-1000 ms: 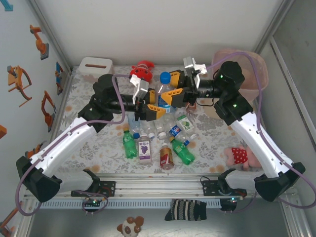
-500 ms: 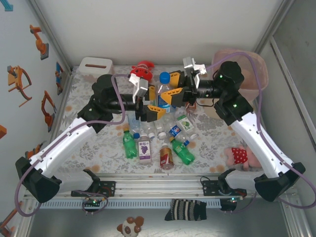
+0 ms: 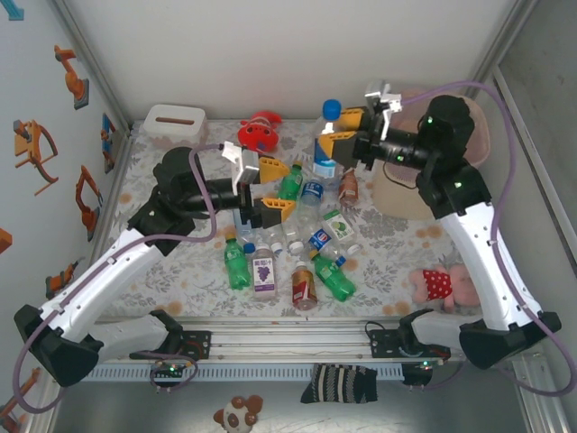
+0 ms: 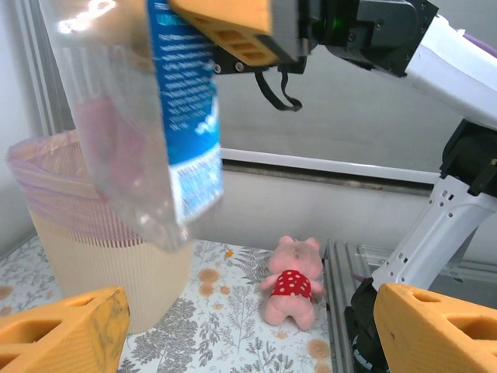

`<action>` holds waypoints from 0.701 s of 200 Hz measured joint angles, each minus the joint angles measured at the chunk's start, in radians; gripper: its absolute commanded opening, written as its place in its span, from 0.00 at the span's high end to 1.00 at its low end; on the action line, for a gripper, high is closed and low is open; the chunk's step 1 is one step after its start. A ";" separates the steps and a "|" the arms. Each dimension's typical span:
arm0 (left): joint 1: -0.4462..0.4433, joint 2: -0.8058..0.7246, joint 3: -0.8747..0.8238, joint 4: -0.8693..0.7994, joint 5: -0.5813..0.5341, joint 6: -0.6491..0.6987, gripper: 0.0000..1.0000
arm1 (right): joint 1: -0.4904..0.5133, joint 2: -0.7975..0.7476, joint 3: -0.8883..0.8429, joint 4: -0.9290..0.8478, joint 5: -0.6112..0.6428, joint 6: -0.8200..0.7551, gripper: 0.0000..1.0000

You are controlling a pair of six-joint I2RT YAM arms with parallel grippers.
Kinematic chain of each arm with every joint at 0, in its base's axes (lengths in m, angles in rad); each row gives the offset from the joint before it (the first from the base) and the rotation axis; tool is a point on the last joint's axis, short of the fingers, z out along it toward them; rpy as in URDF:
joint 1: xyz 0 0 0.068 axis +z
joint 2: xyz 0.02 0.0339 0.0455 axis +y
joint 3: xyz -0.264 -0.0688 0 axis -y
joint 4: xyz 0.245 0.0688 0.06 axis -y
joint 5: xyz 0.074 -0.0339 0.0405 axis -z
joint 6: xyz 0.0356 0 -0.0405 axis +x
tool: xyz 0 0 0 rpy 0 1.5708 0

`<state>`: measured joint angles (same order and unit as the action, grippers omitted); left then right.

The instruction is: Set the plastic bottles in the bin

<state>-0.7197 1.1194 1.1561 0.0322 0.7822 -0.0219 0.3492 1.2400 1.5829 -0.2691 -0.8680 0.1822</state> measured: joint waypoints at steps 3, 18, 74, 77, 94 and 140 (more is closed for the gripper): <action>0.000 -0.001 0.000 -0.002 -0.002 0.001 0.18 | -0.015 0.001 0.008 -0.012 0.006 0.000 0.54; 0.000 -0.005 -0.001 -0.006 -0.011 0.007 0.18 | -0.088 0.010 0.049 -0.060 0.032 0.000 0.54; 0.000 -0.005 -0.002 -0.029 -0.038 0.016 0.18 | -0.349 0.087 0.157 -0.213 0.174 0.000 0.56; 0.000 -0.005 -0.002 -0.030 -0.039 0.016 0.18 | -0.359 0.095 0.163 -0.224 0.184 0.000 0.56; 0.000 -0.005 -0.003 -0.035 -0.043 0.019 0.18 | -0.407 0.140 0.203 -0.275 0.240 0.000 0.56; 0.000 -0.006 -0.003 -0.051 -0.061 0.029 0.18 | -0.468 0.295 0.323 -0.415 0.379 -0.018 0.56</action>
<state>-0.7197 1.1137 1.1534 -0.0193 0.7212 0.0074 -0.1188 1.5349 1.9064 -0.6842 -0.4889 0.1646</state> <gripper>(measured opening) 0.819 0.539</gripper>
